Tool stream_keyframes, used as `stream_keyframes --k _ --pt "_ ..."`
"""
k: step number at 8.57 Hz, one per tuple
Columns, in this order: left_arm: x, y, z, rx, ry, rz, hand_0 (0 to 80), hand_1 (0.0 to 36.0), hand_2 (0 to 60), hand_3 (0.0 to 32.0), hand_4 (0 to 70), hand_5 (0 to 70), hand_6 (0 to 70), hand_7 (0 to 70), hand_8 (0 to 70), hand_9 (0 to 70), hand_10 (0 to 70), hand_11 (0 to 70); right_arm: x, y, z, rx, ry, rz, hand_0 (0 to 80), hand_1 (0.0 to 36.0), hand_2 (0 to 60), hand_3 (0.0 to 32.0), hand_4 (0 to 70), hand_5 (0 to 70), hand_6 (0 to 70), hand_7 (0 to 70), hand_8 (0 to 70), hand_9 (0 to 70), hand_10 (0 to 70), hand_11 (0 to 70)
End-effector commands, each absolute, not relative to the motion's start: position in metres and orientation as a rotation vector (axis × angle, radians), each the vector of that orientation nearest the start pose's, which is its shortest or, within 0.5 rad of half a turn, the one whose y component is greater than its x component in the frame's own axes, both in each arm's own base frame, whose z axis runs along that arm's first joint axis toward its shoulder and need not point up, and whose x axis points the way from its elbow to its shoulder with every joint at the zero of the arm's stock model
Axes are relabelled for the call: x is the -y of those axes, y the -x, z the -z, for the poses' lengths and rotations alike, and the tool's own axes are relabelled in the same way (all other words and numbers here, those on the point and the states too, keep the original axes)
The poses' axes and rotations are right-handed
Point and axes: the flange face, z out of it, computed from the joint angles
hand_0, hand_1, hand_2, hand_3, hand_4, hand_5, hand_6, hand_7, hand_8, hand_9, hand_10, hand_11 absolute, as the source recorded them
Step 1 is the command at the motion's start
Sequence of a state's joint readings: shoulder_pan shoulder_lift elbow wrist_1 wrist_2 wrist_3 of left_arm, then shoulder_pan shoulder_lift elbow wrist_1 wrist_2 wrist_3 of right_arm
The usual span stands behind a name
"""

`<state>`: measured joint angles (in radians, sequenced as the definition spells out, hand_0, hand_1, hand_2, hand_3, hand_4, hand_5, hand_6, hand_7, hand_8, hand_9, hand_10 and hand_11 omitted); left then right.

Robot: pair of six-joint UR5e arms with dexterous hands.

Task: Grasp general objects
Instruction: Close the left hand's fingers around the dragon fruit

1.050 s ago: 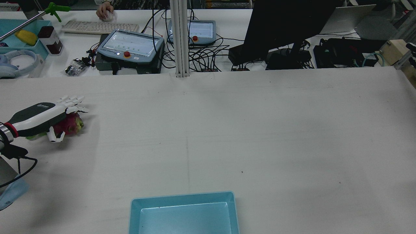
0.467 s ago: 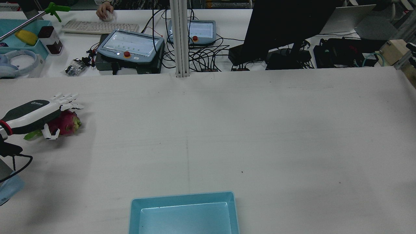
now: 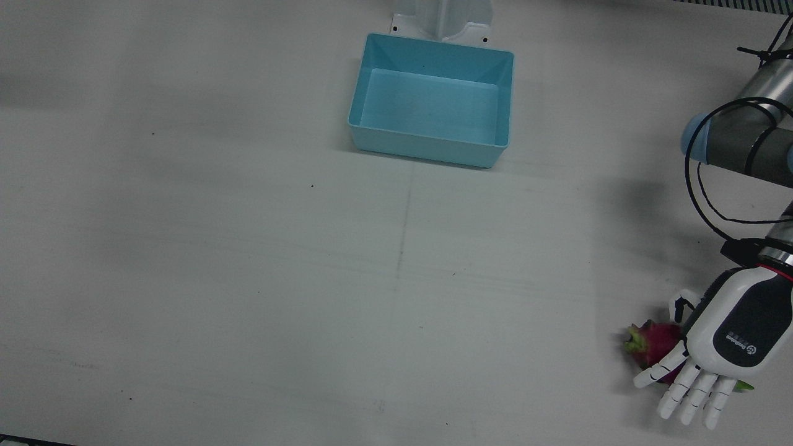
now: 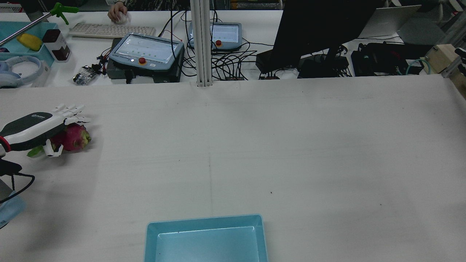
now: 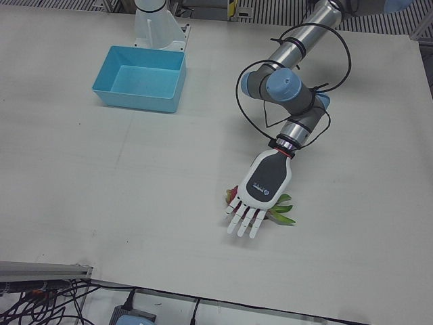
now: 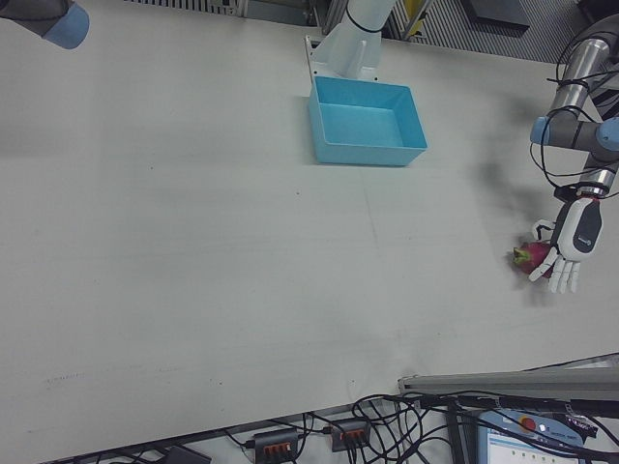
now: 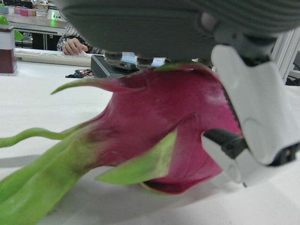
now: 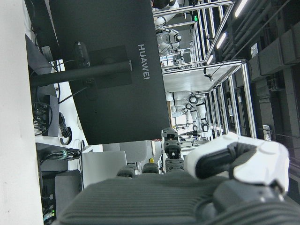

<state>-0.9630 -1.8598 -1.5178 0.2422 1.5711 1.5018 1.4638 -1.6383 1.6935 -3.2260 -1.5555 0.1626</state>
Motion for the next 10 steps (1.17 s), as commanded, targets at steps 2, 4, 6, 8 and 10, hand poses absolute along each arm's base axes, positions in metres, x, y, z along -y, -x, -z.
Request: stream_keyframes --k 2,4,6,8,10 --pt "0.5697 -0.2359 -0.5899 -1.431 -0.705 0.792 40.6 22.9 59.4 16.2 0.0 11.8 0.0 0.7 0.0 0.0 0.9 3.2 0.4714 -0.0848 -0.6674 -2.137 -0.273 2.217 0.0 0.0 0.0 0.0 0.0 0.0 0.0 0.0 0.0 0.0 0.0 0.0" --pt "0.5695 -0.2369 -0.5918 -1.418 -0.701 0.791 42.8 25.6 60.0 16.0 0.0 11.1 0.0 0.0 0.0 0.0 1.2 3.8 0.4712 -0.0855 -0.6675 -2.137 -0.271 2.216 0.0 0.0 0.0 0.0 0.0 0.0 0.0 0.0 0.0 0.0 0.0 0.0" --pt "0.5692 -0.2378 -0.5919 -1.418 -0.7 0.789 43.3 25.7 60.0 17.6 0.0 12.5 0.0 2.6 0.9 0.0 1.5 4.1 0.4714 -0.0848 -0.6674 -2.137 -0.273 2.217 0.0 0.0 0.0 0.0 0.0 0.0 0.0 0.0 0.0 0.0 0.0 0.0" --pt "0.5703 -0.2364 -0.5903 -1.419 -0.702 0.793 42.8 23.1 60.0 20.8 0.0 29.1 0.6 14.0 6.9 1.4 1.1 3.0 0.4714 -0.0848 -0.6674 -2.137 -0.273 2.217 0.0 0.0 0.0 0.0 0.0 0.0 0.0 0.0 0.0 0.0 0.0 0.0" --pt "0.5703 -0.2364 -0.5903 -1.419 -0.703 0.791 40.2 20.9 60.0 4.2 2.3 40.8 11.8 31.6 15.8 8.3 2.7 4.9 0.4714 -0.0848 -0.6674 -2.137 -0.273 2.217 0.0 0.0 0.0 0.0 0.0 0.0 0.0 0.0 0.0 0.0 0.0 0.0"
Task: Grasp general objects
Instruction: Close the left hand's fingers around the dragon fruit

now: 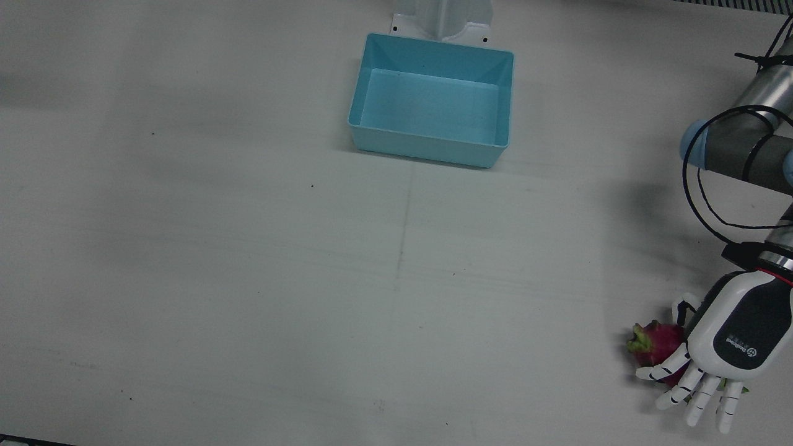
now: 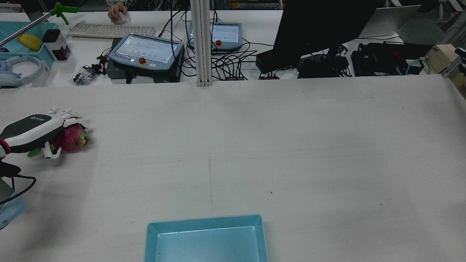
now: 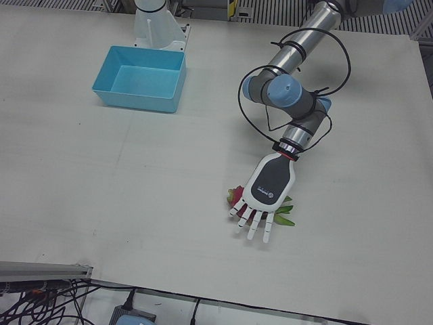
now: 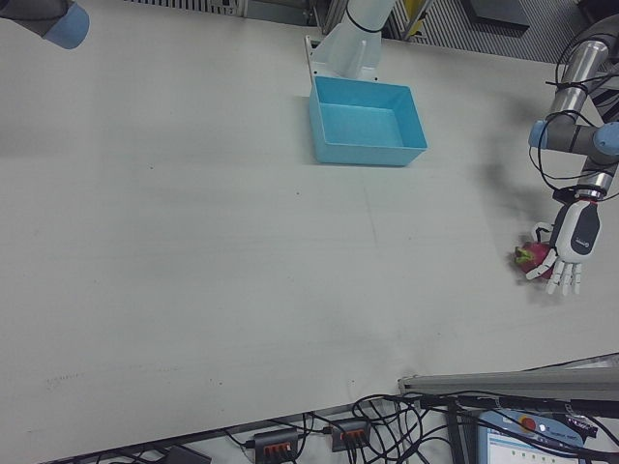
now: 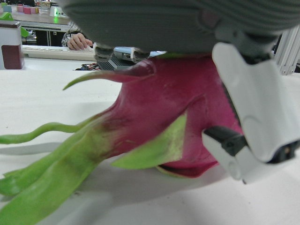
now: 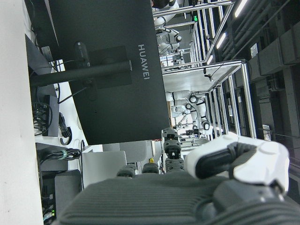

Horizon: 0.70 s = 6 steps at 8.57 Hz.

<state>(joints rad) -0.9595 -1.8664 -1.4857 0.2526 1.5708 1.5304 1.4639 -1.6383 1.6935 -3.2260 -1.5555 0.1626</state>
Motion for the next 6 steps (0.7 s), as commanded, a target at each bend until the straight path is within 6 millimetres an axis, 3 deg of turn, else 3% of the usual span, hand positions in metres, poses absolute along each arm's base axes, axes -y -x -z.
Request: stream_keyframes --k 1,2,3,4,5,6 --pt "0.5704 -0.2363 -0.5903 -1.418 -0.705 0.791 41.2 21.4 60.0 2.0 4.3 49.4 15.1 38.3 19.7 13.2 5.0 8.2 0.4714 -0.0848 -0.6674 -2.137 -0.273 2.217 0.0 0.0 0.0 0.0 0.0 0.0 0.0 0.0 0.0 0.0 0.0 0.0" --pt "0.5703 -0.2362 -0.5905 -1.415 -0.707 0.789 41.8 21.8 60.0 0.6 5.3 53.6 16.7 41.3 21.3 15.6 6.7 10.7 0.4712 -0.0848 -0.6676 -2.135 -0.273 2.218 0.0 0.0 0.0 0.0 0.0 0.0 0.0 0.0 0.0 0.0 0.0 0.0" --pt "0.5703 -0.2362 -0.5898 -1.415 -0.708 0.788 43.3 23.3 60.0 0.0 8.3 65.6 24.2 52.5 28.1 25.1 13.2 20.1 0.4712 -0.0848 -0.6676 -2.135 -0.273 2.218 0.0 0.0 0.0 0.0 0.0 0.0 0.0 0.0 0.0 0.0 0.0 0.0" --pt "0.5702 -0.2361 -0.5892 -1.416 -0.707 0.789 44.0 23.9 60.0 0.0 12.0 70.0 32.1 61.3 33.9 32.7 16.6 24.9 0.4712 -0.0848 -0.6676 -2.135 -0.273 2.218 0.0 0.0 0.0 0.0 0.0 0.0 0.0 0.0 0.0 0.0 0.0 0.0" --pt "0.5705 -0.2363 -0.5871 -1.418 -0.708 0.788 43.7 23.3 60.0 0.0 16.1 70.0 39.9 68.3 39.0 39.3 18.1 27.1 0.4711 -0.0855 -0.6676 -2.135 -0.271 2.218 0.0 0.0 0.0 0.0 0.0 0.0 0.0 0.0 0.0 0.0 0.0 0.0" --pt "0.5707 -0.234 -0.5874 -1.415 -0.711 0.792 44.7 23.5 60.0 0.0 23.5 70.0 53.2 70.0 46.3 51.1 21.9 32.5 0.4713 -0.0848 -0.6669 -2.137 -0.273 2.217 0.0 0.0 0.0 0.0 0.0 0.0 0.0 0.0 0.0 0.0 0.0 0.0"
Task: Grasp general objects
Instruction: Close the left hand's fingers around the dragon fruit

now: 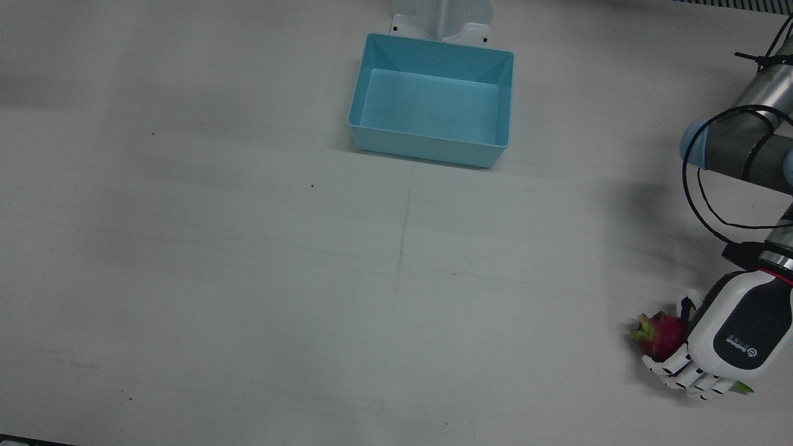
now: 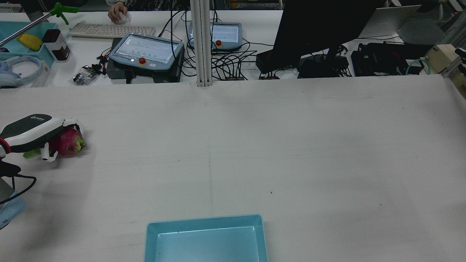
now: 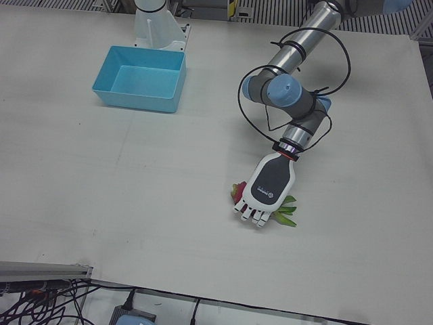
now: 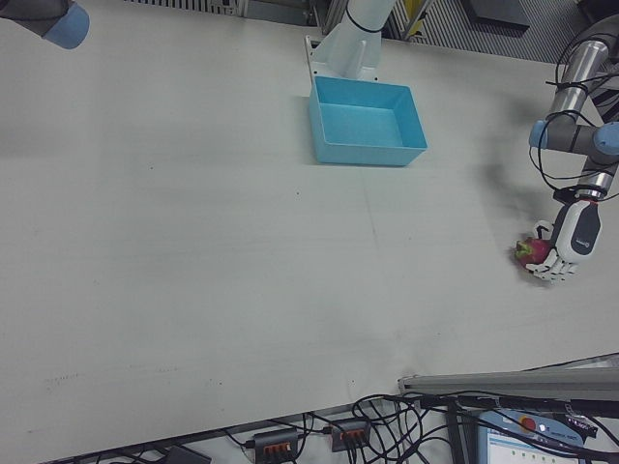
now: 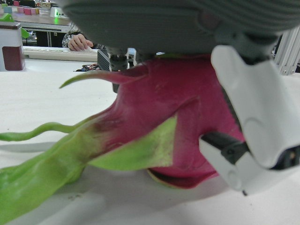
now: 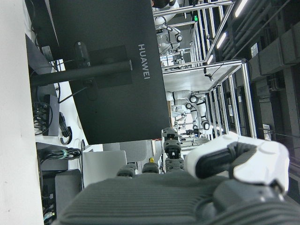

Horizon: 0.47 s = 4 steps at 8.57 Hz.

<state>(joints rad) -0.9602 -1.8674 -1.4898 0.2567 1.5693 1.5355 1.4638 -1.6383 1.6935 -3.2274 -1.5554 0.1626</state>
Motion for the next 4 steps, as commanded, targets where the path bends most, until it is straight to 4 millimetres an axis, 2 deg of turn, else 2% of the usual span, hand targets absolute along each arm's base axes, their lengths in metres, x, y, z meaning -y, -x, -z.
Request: stream_keyframes --k 1,2,3,4 --pt "0.5718 -0.2336 -0.5849 -1.421 -0.714 0.793 44.7 23.6 60.0 0.0 28.3 70.0 63.1 70.0 53.6 64.4 25.5 37.6 0.4712 -0.0855 -0.6668 -2.137 -0.271 2.216 0.0 0.0 0.0 0.0 0.0 0.0 0.0 0.0 0.0 0.0 0.0 0.0" --pt "0.5748 -0.2324 -0.5799 -1.427 -0.721 0.794 45.9 26.4 60.0 0.0 32.6 70.0 70.0 70.0 67.2 70.0 39.2 55.5 0.4705 -0.0856 -0.6675 -2.135 -0.271 2.218 0.0 0.0 0.0 0.0 0.0 0.0 0.0 0.0 0.0 0.0 0.0 0.0" --pt "0.5769 -0.2293 -0.576 -1.432 -0.729 0.797 55.6 36.0 60.0 0.0 33.6 70.0 70.0 70.0 70.0 70.0 55.5 70.0 0.4713 -0.0848 -0.6669 -2.137 -0.273 2.217 0.0 0.0 0.0 0.0 0.0 0.0 0.0 0.0 0.0 0.0 0.0 0.0" --pt "0.5772 -0.2284 -0.576 -1.432 -0.729 0.799 79.5 36.0 60.0 0.0 34.4 70.0 70.0 70.0 70.0 70.0 64.3 70.0 0.4706 -0.0849 -0.6675 -2.135 -0.273 2.218 0.0 0.0 0.0 0.0 0.0 0.0 0.0 0.0 0.0 0.0 0.0 0.0"
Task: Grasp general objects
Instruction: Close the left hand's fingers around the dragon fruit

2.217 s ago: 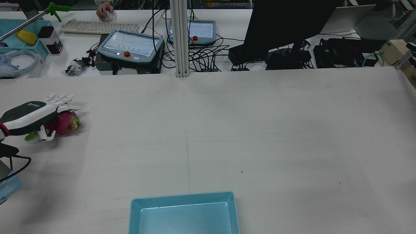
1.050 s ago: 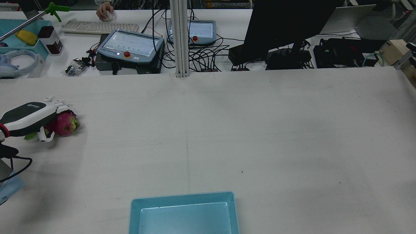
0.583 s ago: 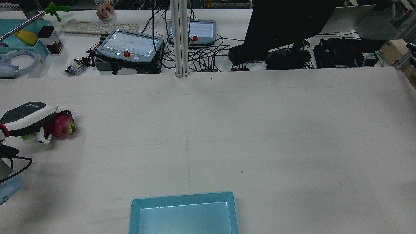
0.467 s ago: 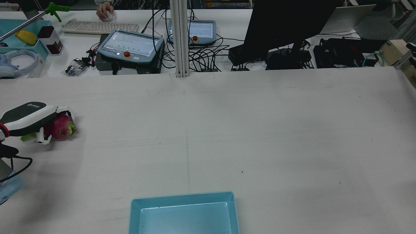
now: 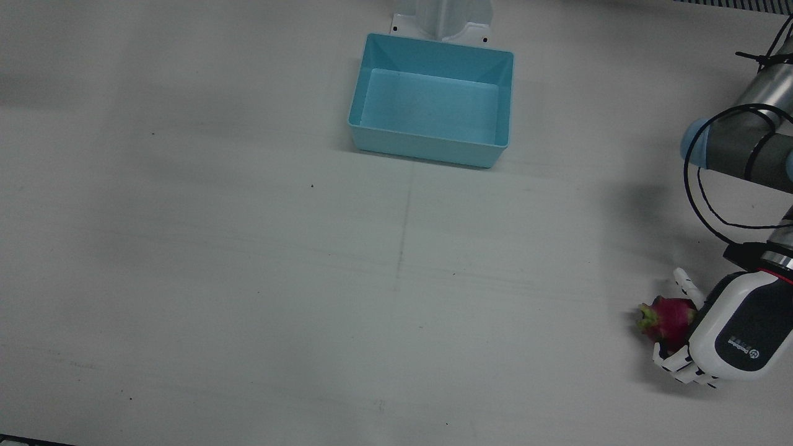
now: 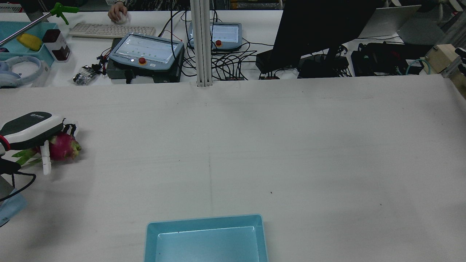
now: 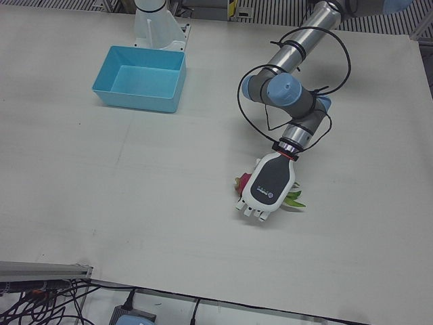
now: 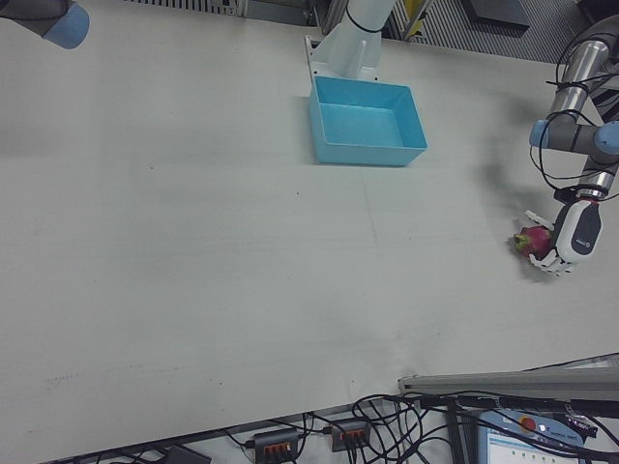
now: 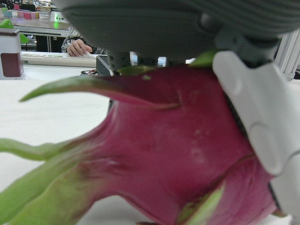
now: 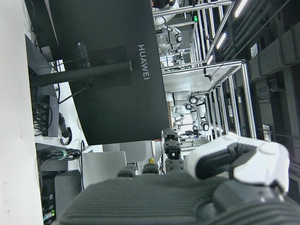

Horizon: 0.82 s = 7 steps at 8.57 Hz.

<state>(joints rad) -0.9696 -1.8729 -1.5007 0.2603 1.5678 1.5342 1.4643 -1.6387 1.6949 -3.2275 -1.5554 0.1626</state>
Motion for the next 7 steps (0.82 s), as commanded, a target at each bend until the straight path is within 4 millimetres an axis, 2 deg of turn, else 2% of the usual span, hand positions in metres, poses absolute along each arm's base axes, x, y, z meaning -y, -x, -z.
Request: stream_keyframes --k 1,2,4,5,6,7 --pt "0.578 -0.226 -0.575 -1.434 -0.734 0.802 80.0 36.0 60.0 0.0 35.0 70.0 70.0 70.0 70.0 70.0 67.6 70.0 0.471 -0.085 -0.667 -2.137 -0.273 2.217 0.0 0.0 0.0 0.0 0.0 0.0 0.0 0.0 0.0 0.0 0.0 0.0" --pt "0.58 -0.222 -0.569 -1.448 -0.741 0.807 80.0 36.0 60.0 0.0 36.6 70.0 70.0 70.0 70.0 70.0 70.0 70.0 0.471 -0.085 -0.667 -2.137 -0.273 2.217 0.0 0.0 0.0 0.0 0.0 0.0 0.0 0.0 0.0 0.0 0.0 0.0" --pt "0.58 -0.203 -0.521 -1.515 -0.785 0.797 80.0 36.0 60.0 0.0 38.1 70.0 70.0 70.0 70.0 70.0 70.0 70.0 0.471 -0.085 -0.667 -2.137 -0.273 2.217 0.0 0.0 0.0 0.0 0.0 0.0 0.0 0.0 0.0 0.0 0.0 0.0" --pt "0.577 -0.204 -0.507 -1.554 -0.759 0.809 80.0 36.0 60.0 0.0 38.8 70.0 70.0 70.0 70.0 70.0 70.0 70.0 0.471 -0.085 -0.667 -2.135 -0.273 2.218 0.0 0.0 0.0 0.0 0.0 0.0 0.0 0.0 0.0 0.0 0.0 0.0" --pt "0.576 -0.21 -0.501 -1.616 -0.677 0.789 80.0 36.0 60.0 0.0 41.0 70.0 70.0 70.0 70.0 70.0 70.0 70.0 0.471 -0.085 -0.667 -2.135 -0.273 2.218 0.0 0.0 0.0 0.0 0.0 0.0 0.0 0.0 0.0 0.0 0.0 0.0" --pt "0.578 -0.22 -0.487 -1.679 -0.584 0.756 80.0 36.0 60.0 0.0 41.8 70.0 70.0 70.0 70.0 70.0 70.0 70.0 0.471 -0.085 -0.667 -2.135 -0.273 2.218 0.0 0.0 0.0 0.0 0.0 0.0 0.0 0.0 0.0 0.0 0.0 0.0"
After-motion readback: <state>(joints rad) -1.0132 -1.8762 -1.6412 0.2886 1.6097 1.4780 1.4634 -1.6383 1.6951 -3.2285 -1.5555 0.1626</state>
